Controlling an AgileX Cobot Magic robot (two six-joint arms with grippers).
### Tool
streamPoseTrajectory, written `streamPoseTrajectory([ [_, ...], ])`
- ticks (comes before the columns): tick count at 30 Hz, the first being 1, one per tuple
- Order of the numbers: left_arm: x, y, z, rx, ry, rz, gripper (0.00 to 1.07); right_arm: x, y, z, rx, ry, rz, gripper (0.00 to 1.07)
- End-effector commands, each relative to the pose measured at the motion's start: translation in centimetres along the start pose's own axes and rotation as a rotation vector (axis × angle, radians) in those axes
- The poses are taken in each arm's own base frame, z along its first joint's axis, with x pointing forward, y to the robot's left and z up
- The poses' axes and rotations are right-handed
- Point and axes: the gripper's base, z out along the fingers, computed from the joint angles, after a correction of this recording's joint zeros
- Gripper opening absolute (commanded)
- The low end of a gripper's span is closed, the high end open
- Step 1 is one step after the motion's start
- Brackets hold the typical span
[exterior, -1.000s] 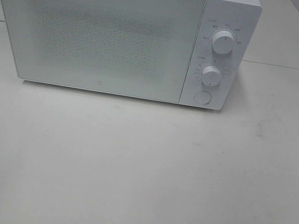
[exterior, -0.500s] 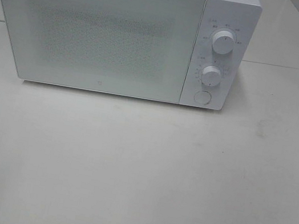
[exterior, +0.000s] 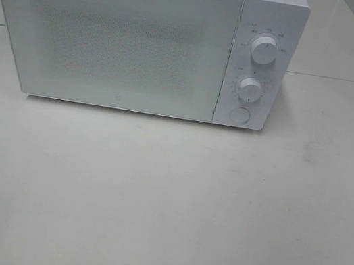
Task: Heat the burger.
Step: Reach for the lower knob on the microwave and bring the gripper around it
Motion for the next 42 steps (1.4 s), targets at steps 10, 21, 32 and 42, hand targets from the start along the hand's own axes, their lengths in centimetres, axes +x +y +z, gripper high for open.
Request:
streamPoseTrajectory([
  [10,0.1,-0.1,-0.2,0.002,-0.031,-0.003,1.0,-2.0,0.4,4.0,-0.015,-0.092,0.001,0.69],
  [21,0.1,-0.1,-0.2,0.002,-0.031,-0.003,1.0,-2.3,0.8,9.6,-0.03,-0.101,-0.004,0.69],
  [32,0.1,-0.1,-0.2,0.002,-0.031,-0.003,1.0,-2.6,1.1,14.6,-0.045,-0.103,0.025,0.69],
  [42,0.1,-0.1,-0.2,0.002,-0.031,-0.003,1.0,-2.9,1.3,17.7,-0.06,-0.14,0.034,0.69],
])
